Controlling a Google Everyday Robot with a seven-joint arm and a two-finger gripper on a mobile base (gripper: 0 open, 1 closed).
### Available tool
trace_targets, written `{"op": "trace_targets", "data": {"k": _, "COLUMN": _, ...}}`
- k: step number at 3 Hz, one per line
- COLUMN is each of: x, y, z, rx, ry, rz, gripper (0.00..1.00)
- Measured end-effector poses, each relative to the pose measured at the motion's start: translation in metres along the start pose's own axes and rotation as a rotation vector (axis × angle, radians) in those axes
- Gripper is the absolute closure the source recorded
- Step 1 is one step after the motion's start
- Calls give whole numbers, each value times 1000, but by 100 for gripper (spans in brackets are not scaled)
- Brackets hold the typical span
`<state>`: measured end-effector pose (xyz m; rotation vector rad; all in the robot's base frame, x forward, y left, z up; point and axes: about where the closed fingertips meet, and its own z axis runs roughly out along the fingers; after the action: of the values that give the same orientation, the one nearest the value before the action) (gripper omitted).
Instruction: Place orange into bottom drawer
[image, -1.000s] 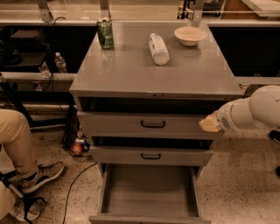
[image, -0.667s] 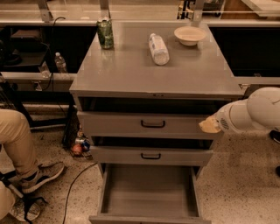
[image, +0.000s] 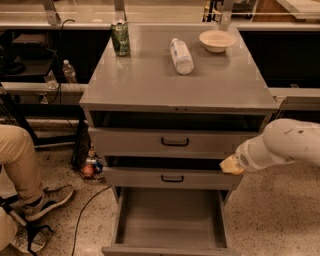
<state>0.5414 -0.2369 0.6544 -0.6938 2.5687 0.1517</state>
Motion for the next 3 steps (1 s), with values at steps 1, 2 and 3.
{"op": "trace_targets", "data": {"k": 1, "x": 28, "y": 11, "z": 44, "rx": -49, "ry": 77, "rz": 56, "gripper": 100}}
{"op": "trace_targets", "data": {"k": 2, "x": 55, "y": 28, "z": 94, "rx": -124, "ry": 130, "rz": 113, "gripper": 100}}
{"op": "trace_targets", "data": {"k": 3, "x": 55, "y": 28, "z": 96, "rx": -126, "ry": 132, "rz": 115, "gripper": 100}}
